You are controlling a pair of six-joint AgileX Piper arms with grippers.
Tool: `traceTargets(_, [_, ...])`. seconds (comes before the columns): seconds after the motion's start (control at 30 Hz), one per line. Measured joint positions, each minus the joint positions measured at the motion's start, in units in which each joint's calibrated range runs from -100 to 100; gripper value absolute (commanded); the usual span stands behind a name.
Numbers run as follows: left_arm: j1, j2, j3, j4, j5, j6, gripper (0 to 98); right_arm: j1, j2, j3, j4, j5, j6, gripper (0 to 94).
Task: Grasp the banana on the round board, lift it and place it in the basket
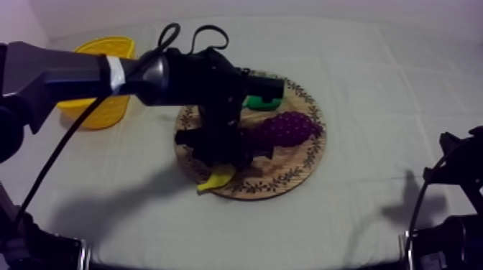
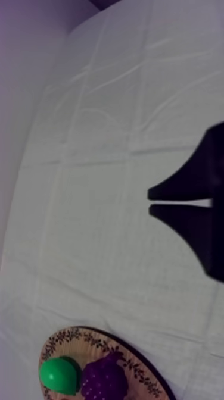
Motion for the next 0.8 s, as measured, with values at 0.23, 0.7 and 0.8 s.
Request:
traceTargets(0.23, [0.3,0.8,-1.6,-1.21,0.9,-0.6,20.5,0.0,0.0,0.0,0.0,0.0,0.0,0.3])
traceTargets(0.7, [-3.3,-8.9,-8.7,-7.33,14.2,0.0,16.3,0.0,0.0,0.0,0.0,0.0,0.0,0.3])
traceTargets(0.8, [-5.8,-12.4,-11.8,-9.26,18.2,-0.9,16.2,0.0,0.0,0.0,0.0,0.0,0.0,0.3])
